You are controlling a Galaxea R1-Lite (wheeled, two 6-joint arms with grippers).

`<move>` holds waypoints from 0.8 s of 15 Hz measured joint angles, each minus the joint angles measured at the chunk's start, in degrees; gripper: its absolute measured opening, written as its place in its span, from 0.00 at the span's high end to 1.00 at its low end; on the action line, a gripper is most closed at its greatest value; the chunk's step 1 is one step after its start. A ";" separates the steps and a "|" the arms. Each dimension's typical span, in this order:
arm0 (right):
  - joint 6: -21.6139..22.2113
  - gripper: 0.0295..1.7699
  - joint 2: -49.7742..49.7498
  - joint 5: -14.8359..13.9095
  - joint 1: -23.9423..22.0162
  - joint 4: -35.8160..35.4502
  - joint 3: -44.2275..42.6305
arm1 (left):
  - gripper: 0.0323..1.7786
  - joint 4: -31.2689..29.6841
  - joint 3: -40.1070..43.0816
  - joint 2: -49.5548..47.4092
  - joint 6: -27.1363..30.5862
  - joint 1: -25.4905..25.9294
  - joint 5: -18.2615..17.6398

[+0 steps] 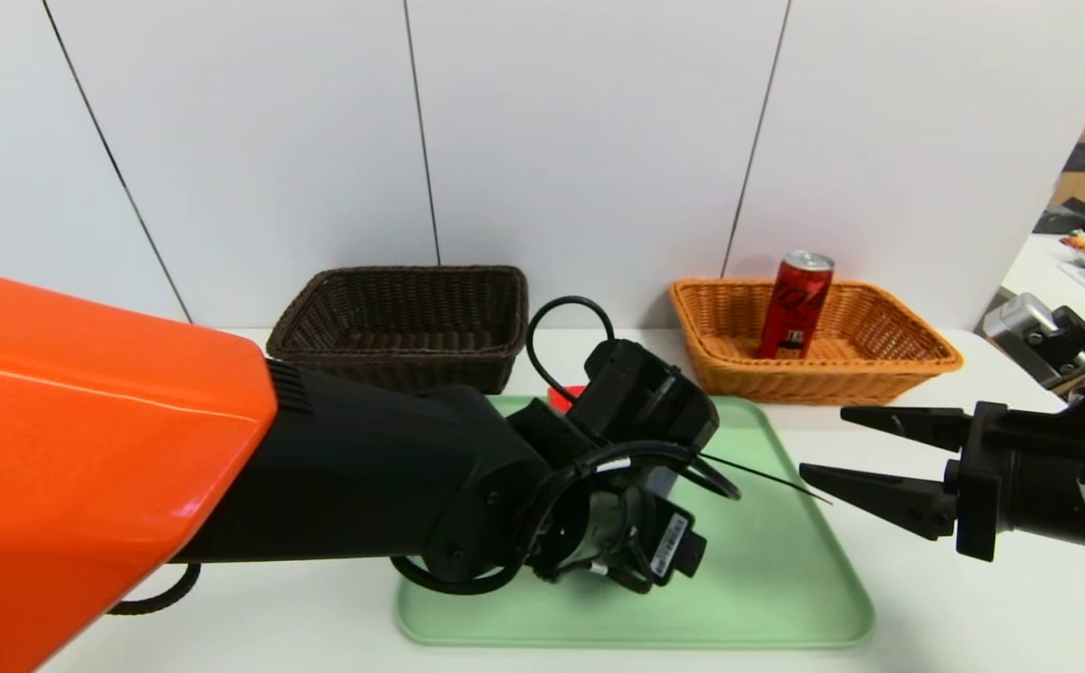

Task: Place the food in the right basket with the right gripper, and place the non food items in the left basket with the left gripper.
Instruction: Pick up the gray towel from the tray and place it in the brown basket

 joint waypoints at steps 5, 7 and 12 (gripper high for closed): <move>-0.07 0.04 0.00 0.00 0.04 0.00 -0.01 | 0.05 0.00 -1.16 2.06 0.00 -0.13 2.07; -0.05 0.04 0.00 0.05 0.04 0.00 -0.06 | 0.05 -0.07 -1.27 2.45 0.00 -0.13 2.23; -0.07 0.04 0.00 0.10 0.04 0.00 -0.21 | 0.05 -0.02 -1.63 2.69 0.00 -0.13 2.21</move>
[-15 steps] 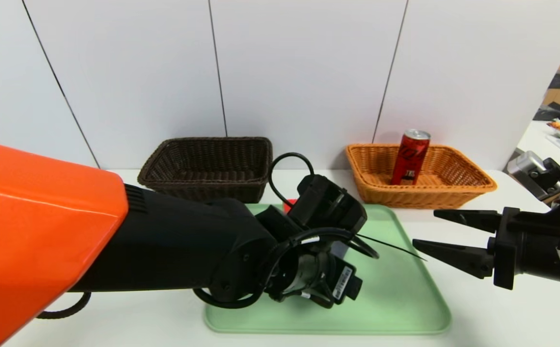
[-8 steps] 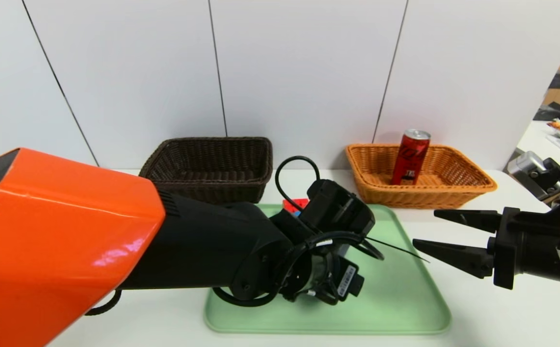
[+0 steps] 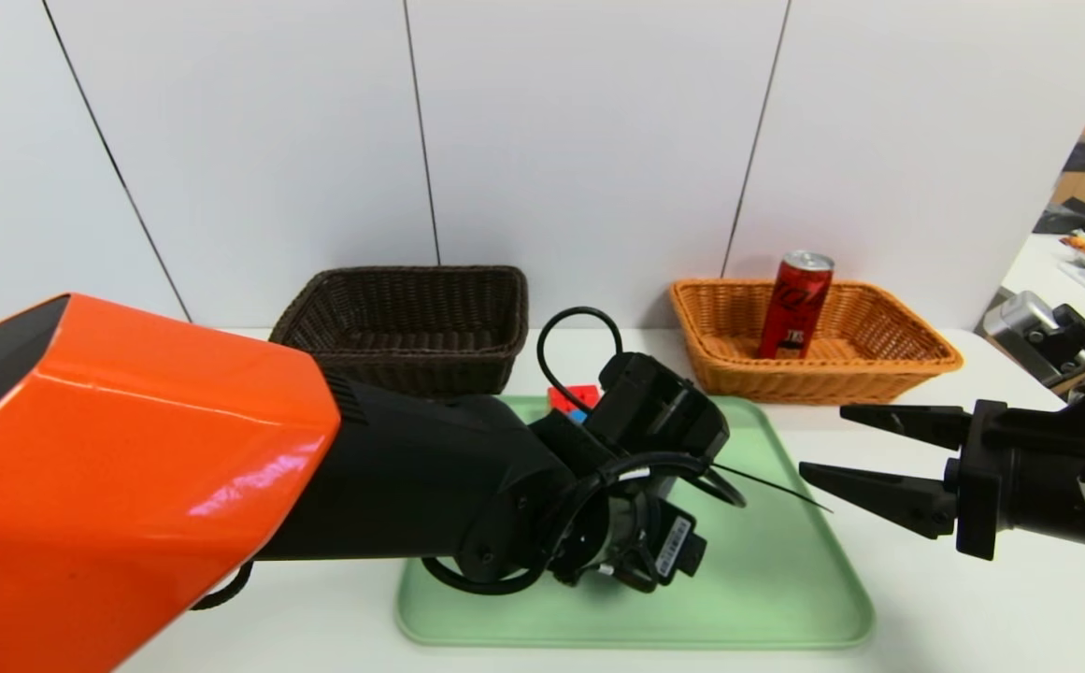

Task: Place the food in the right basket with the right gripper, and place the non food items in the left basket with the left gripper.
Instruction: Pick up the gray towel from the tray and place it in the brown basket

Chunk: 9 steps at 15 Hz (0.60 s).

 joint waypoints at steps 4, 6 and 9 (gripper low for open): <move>-0.02 0.04 0.00 -0.05 -0.04 0.00 0.12 | 0.05 0.00 0.13 0.28 -0.02 0.00 0.00; -0.02 0.04 0.00 0.00 0.00 -0.02 0.17 | 0.05 0.00 0.16 0.45 0.05 0.00 0.02; 0.00 0.04 0.00 0.00 0.00 0.00 0.11 | 0.05 0.00 0.16 0.54 0.09 0.00 0.05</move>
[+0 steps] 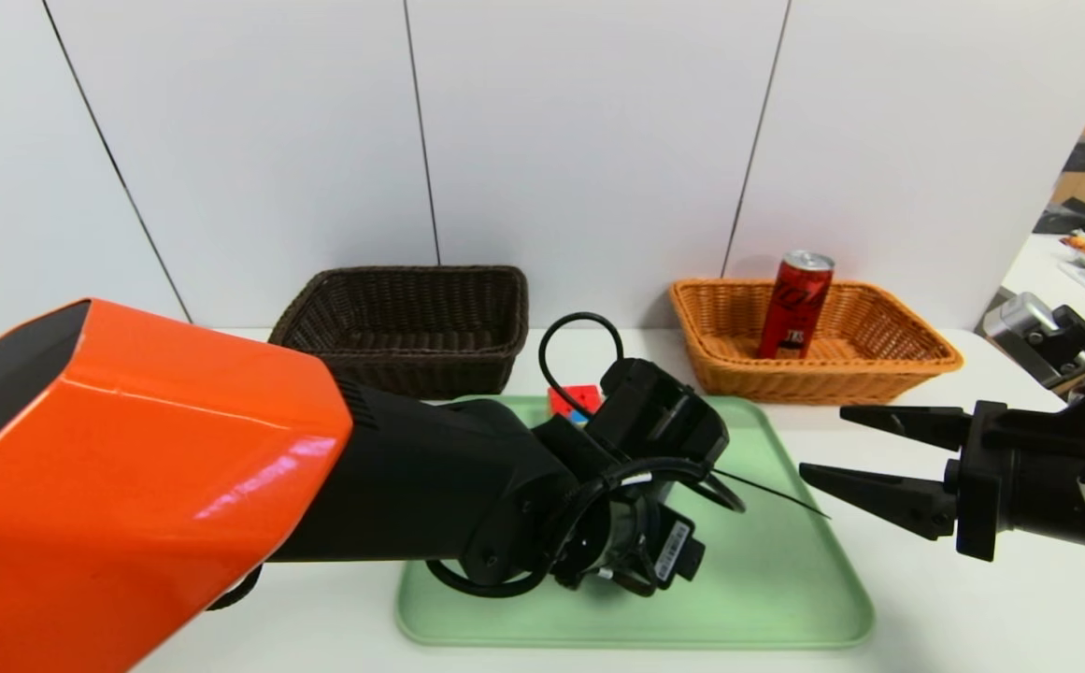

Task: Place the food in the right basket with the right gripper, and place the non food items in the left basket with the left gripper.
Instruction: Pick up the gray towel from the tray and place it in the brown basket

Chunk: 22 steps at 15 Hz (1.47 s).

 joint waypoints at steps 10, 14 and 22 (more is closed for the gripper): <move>0.02 0.04 -0.02 0.00 -0.06 -0.13 -0.13 | 0.46 -0.02 0.00 0.41 0.28 0.00 1.29; -0.02 0.04 -0.07 0.09 0.00 -0.11 -0.40 | 0.82 -0.11 0.00 0.38 0.33 -0.02 1.63; 0.05 0.04 -0.10 0.11 0.00 -0.11 -0.74 | 0.82 0.30 1.11 -7.80 0.46 0.35 1.66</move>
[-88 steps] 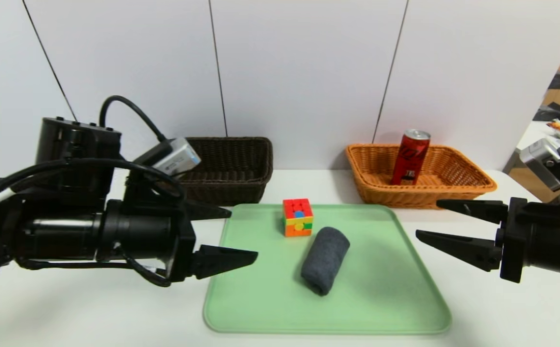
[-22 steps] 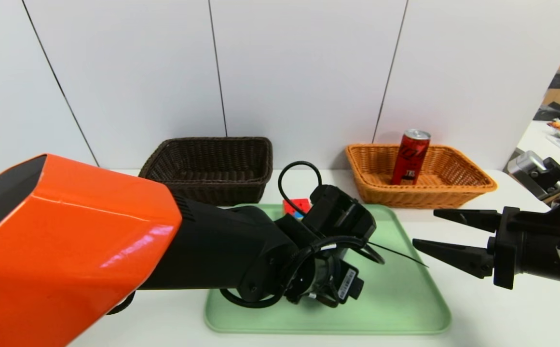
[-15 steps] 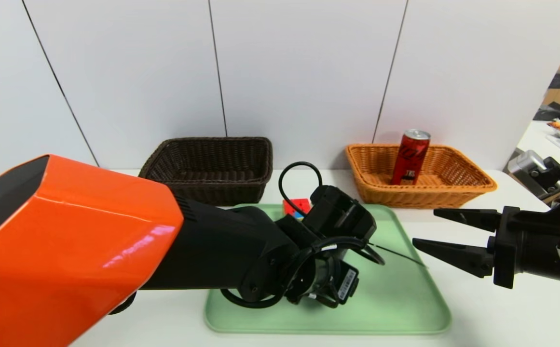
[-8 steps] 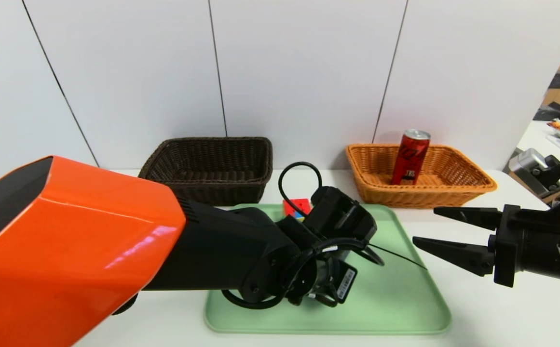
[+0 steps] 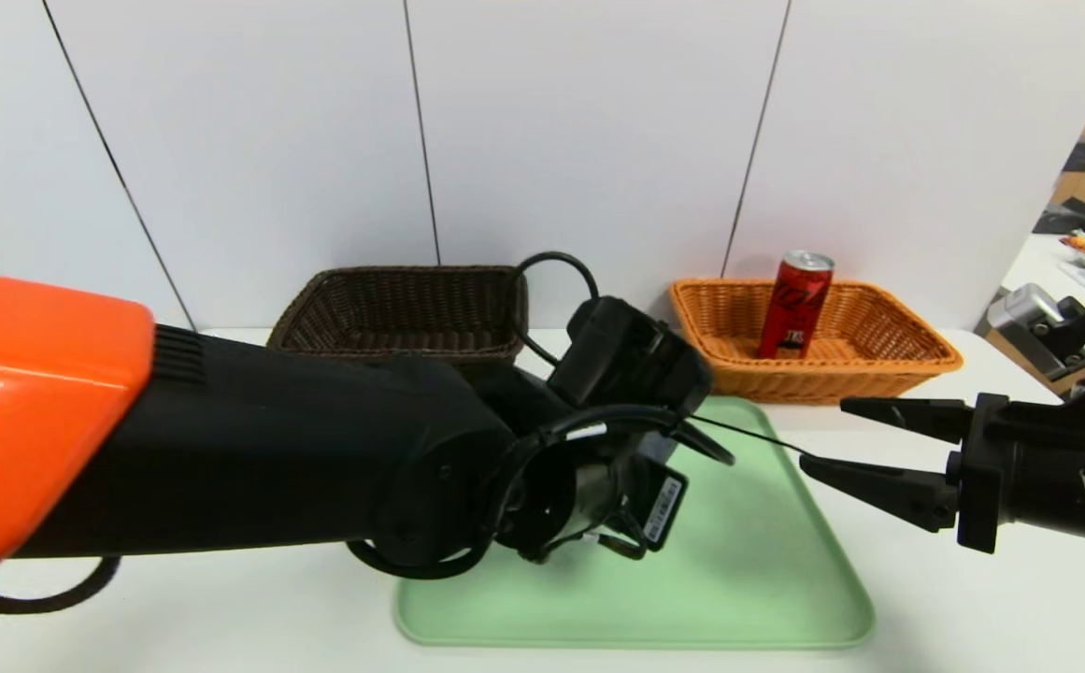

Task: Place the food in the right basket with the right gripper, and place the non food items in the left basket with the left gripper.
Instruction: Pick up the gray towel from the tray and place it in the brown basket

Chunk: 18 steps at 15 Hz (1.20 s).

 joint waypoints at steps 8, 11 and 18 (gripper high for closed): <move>0.09 0.04 -0.39 -0.11 -0.06 0.09 0.56 | 0.82 0.00 0.63 -10.51 1.66 14.17 -0.39; 0.06 0.04 -0.67 -0.11 -0.06 0.11 0.76 | 0.82 -0.06 0.50 -12.32 4.25 21.22 -0.50; 0.23 0.04 -1.83 -0.07 -0.06 0.11 2.60 | 0.82 -0.44 -3.83 -8.77 5.73 33.44 -1.22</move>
